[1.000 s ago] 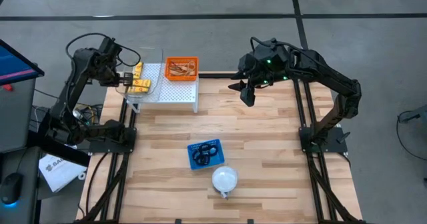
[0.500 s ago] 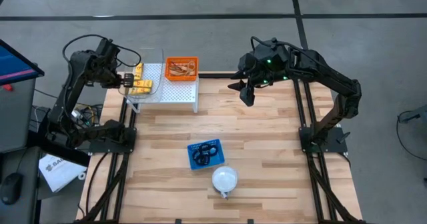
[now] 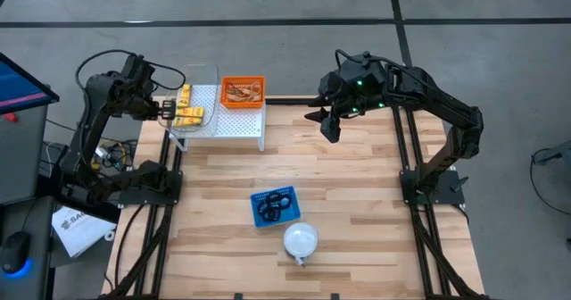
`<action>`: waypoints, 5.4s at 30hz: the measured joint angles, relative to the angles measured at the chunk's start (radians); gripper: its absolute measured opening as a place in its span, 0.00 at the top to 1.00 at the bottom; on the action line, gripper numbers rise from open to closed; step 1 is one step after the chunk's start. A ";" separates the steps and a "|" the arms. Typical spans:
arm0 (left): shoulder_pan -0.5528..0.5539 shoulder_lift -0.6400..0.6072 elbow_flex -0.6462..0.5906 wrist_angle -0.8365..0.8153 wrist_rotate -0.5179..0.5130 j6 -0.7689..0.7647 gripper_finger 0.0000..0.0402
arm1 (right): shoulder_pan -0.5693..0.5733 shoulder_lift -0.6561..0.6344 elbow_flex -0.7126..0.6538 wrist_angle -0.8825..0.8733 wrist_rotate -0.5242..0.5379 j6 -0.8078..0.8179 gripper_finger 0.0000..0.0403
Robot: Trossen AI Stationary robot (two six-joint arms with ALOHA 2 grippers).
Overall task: Pick & Place Office Desk Supplies
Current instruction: Adjust the transparent bin on the shelf, then put the blue basket with filled spring keychains on the shelf
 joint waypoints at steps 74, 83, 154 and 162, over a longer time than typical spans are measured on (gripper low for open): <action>-1.868 0.568 0.095 0.757 0.238 -0.251 1.00 | 0.131 -0.117 -0.166 -0.032 0.158 0.293 0.59; -1.797 0.674 0.096 0.780 0.110 -0.211 0.90 | 0.142 -0.156 -0.166 -0.025 0.156 0.262 0.59; -1.465 0.380 -0.056 0.495 -0.086 0.181 1.00 | 0.192 -0.245 -0.167 -0.076 0.211 0.252 0.59; -1.299 0.380 0.025 0.416 -0.127 0.402 1.00 | 0.192 -0.245 -0.166 -0.076 0.237 0.252 0.59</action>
